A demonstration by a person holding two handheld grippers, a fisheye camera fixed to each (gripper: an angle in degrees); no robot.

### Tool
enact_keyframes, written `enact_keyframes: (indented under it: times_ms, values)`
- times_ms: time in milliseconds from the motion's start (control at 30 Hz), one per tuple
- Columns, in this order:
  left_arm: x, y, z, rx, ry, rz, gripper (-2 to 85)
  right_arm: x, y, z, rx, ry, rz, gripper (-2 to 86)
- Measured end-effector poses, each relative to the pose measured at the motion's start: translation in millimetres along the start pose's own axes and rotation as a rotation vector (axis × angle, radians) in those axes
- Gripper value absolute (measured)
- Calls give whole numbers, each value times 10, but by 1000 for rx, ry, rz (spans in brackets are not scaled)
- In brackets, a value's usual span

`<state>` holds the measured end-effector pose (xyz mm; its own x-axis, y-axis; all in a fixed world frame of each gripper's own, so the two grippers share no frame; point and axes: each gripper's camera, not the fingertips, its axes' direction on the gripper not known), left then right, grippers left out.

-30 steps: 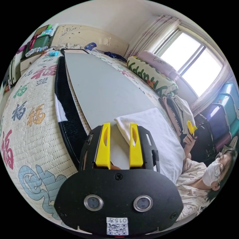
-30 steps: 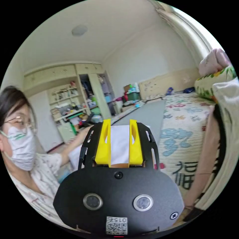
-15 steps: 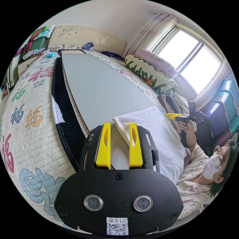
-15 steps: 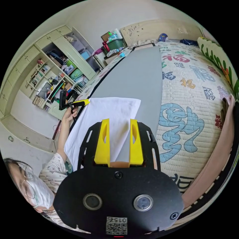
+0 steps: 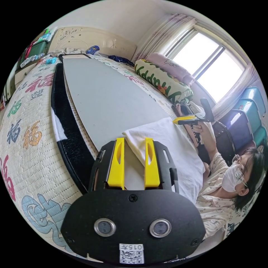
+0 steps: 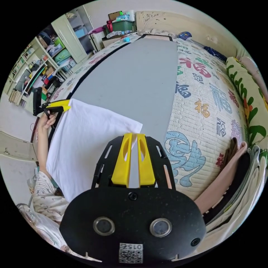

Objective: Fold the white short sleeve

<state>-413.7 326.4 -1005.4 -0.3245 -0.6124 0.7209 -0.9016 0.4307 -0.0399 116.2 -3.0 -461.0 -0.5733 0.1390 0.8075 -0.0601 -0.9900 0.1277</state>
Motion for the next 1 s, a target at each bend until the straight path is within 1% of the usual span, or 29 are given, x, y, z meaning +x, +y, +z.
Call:
enact_keyframes:
  times_ms: [100, 167, 333, 400, 467, 533, 700, 833, 900, 1000]
  values:
    - [-193, -115, 78, 0, 1, -1, 108, 129, 52, -235, 36, -130, 40, 10]
    - [-365, -227, 128, 0, 2, -7, 106, 251, 116, -363, 78, -249, 18, 5]
    - [-714, -495, 196, 3, 7, -10, 106, 483, 224, -533, 136, -360, 21, 13]
    - [-841, -606, 205, 6, 13, -4, 109, 577, 304, -594, 173, -410, 17, 50]
    - [-1029, -777, 206, 8, 25, -1, 110, 701, 432, -653, 206, -509, 11, 90]
    - [-1189, -916, 196, 10, 34, -7, 109, 781, 503, -689, 207, -568, 20, 103]
    - [-1604, -1338, 128, 15, 48, -20, 106, 889, 705, -832, 240, -576, 65, 126]
    - [-1910, -1786, 22, 15, 39, -21, 102, 826, 810, -877, 226, -509, 41, 105]
    - [-2006, -2002, -30, 12, 24, -11, 100, 843, 843, -854, 214, -520, 41, 96]
    - [-2187, -2377, -152, 10, 14, -1, 99, 959, 857, -732, 187, -605, 80, 85]
